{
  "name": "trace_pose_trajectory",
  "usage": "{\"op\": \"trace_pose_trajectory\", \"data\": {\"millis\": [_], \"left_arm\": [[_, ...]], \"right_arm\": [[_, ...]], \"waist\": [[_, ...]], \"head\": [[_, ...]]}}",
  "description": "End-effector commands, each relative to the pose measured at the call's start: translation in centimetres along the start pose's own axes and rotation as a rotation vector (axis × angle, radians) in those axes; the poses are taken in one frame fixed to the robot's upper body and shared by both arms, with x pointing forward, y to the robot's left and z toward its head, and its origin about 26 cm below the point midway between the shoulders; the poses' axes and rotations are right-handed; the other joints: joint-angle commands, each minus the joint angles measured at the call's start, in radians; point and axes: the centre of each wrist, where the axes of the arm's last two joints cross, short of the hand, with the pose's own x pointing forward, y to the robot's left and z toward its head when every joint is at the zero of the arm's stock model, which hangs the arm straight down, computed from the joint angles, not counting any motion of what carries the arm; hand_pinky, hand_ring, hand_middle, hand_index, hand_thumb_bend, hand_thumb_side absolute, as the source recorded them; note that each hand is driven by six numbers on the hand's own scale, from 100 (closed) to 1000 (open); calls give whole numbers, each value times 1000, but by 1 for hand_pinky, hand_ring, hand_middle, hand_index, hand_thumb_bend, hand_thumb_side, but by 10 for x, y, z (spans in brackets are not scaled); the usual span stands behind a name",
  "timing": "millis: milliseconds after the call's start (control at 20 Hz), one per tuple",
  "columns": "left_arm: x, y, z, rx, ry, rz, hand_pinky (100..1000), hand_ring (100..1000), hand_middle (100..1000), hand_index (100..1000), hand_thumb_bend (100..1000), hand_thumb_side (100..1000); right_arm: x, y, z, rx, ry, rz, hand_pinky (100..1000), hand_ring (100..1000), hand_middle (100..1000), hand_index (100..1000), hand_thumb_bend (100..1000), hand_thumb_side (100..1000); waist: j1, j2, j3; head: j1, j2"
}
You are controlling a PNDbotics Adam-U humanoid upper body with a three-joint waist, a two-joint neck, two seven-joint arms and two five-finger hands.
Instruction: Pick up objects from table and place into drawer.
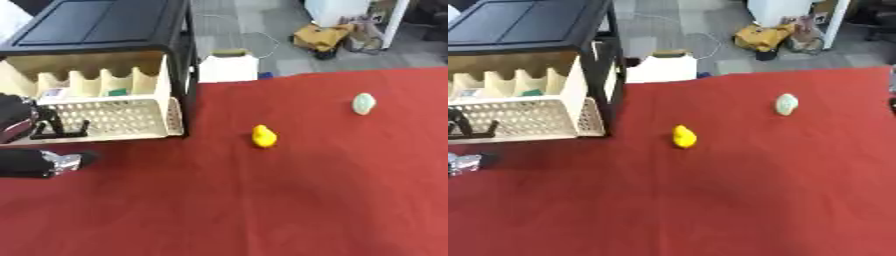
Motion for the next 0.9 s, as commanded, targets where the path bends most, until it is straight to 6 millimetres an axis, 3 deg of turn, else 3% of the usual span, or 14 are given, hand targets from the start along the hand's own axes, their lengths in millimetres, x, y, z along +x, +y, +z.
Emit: {"op": "trace_pose_trajectory", "data": {"millis": [50,900], "left_arm": [[-7,12,8,24,27,-35,100,100,100,700,622,1000],[-8,7,13,-2,38,-51,100,100,100,694,627,1000]], "right_arm": [[6,-4,-5,-17,-26,-7,580,579,476,746,259,671],[7,-3,-5,-20,-27,-12,580,580,477,746,258,671]], "waist": [[-5,-24,3],[-11,-26,7]], "head": [[-1,4],[-1,-2]]}}
